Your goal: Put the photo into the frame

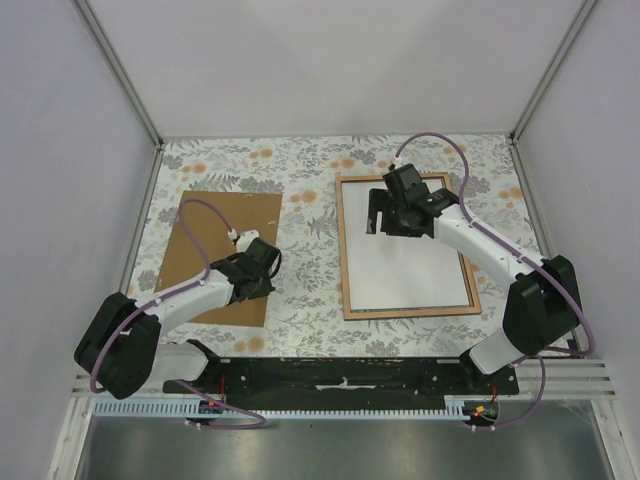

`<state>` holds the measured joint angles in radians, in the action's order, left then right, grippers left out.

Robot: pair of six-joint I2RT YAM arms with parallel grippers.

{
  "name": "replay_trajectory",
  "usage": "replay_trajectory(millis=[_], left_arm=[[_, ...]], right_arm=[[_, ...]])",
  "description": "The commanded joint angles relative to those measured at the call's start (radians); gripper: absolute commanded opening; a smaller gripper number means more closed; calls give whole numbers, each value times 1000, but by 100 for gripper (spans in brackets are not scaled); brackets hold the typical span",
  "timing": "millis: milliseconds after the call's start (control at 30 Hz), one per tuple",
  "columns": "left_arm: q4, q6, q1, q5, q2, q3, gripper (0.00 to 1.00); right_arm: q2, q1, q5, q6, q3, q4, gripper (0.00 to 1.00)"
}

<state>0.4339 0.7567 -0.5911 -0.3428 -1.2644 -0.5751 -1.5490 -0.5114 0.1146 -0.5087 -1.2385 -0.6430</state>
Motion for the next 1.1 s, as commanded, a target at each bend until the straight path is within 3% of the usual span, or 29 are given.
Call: replay_trajectory(millis=[0, 333, 633, 1067], left_arm=[[-57, -34, -30, 44, -55, -46, 3], [-95, -102, -107, 79, -174, -149, 2], [-136, -209, -113, 152, -207, -232, 2], [-152, -231, -134, 215, -305, -341, 2]], right_arm=[[43, -3, 31, -13, 11, 22, 86], [61, -3, 53, -7, 22, 16, 87], [64, 5, 73, 2, 17, 5, 87], [67, 34, 73, 13, 19, -3, 87]])
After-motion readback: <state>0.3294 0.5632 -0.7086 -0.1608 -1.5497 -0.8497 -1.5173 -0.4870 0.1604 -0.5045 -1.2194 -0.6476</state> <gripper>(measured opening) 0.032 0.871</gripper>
